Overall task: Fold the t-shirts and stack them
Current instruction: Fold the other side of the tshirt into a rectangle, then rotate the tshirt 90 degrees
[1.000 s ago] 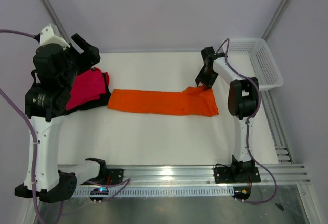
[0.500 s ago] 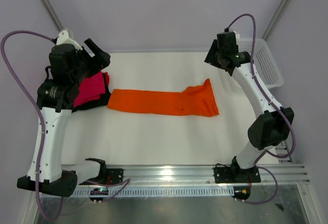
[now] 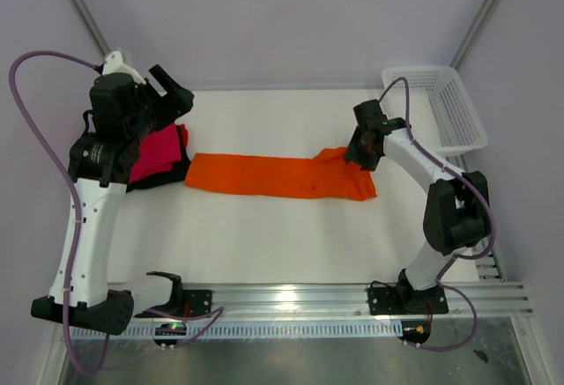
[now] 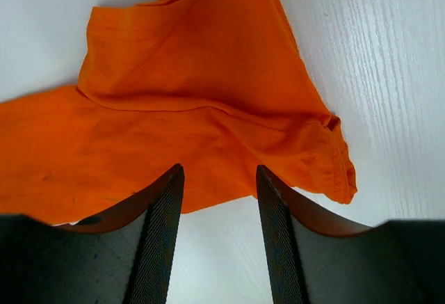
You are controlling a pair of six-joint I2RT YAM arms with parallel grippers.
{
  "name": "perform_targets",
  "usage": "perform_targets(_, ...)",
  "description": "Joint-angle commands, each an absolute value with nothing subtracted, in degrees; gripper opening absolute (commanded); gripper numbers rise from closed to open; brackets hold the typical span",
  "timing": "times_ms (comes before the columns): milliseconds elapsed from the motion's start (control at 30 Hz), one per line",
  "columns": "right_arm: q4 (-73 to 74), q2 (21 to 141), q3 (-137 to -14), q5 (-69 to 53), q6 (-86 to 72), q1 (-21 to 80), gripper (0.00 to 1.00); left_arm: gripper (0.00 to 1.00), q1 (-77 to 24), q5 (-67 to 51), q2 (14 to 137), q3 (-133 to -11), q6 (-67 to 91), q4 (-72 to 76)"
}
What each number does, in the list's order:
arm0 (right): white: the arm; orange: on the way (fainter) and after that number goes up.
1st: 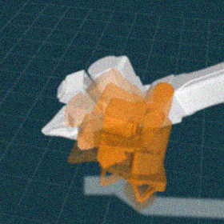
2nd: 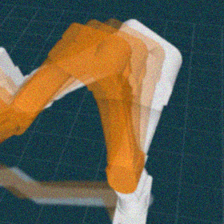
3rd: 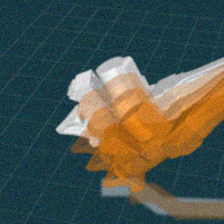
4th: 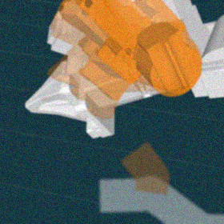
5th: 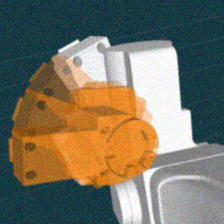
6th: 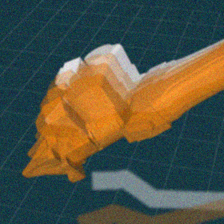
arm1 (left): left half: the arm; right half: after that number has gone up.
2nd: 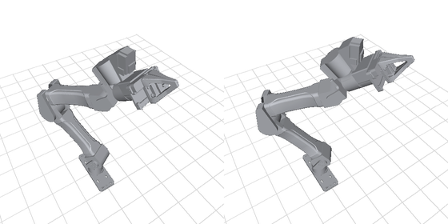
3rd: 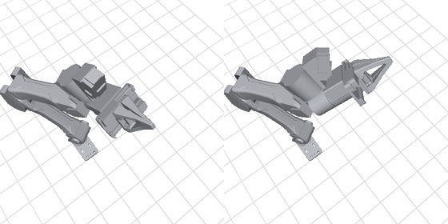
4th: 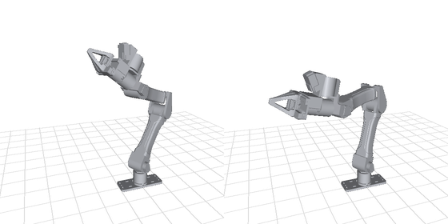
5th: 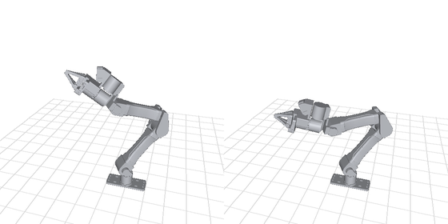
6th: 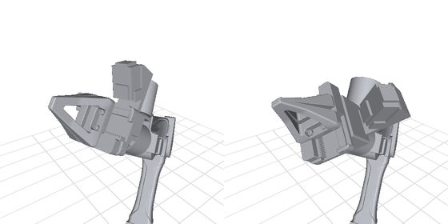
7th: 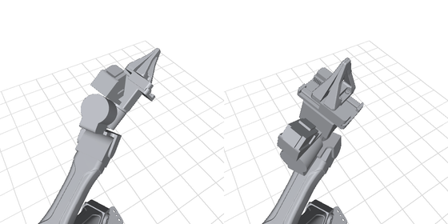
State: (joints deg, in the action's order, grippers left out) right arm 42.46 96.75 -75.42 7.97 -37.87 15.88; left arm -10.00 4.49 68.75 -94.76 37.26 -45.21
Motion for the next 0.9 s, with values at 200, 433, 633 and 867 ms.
perform_targets(200, 40.6, 103.2, -76.7, 6.7, -40.0, 16.3, 0.5, 0.81, -9.8, 6.3, 67.3, -95.3, 36.4, -43.6)
perform_targets(433, 37.9, 108.9, -79.2, 5.3, -40.2, 16.3, 0.5, 0.81, -9.8, 8.3, 65.7, -96.0, 35.0, -44.5)
perform_targets(633, 39.2, 114.3, -83.2, 3.9, -40.2, 16.3, 0.5, 0.81, -9.8, 9.7, 65.6, -96.9, 34.5, -46.1)
perform_targets(867, 41.1, 119.3, -88.7, 3.5, -39.4, 16.3, 0.5, 0.81, -9.8, 11.4, 65.0, -98.2, 33.2, -47.0)
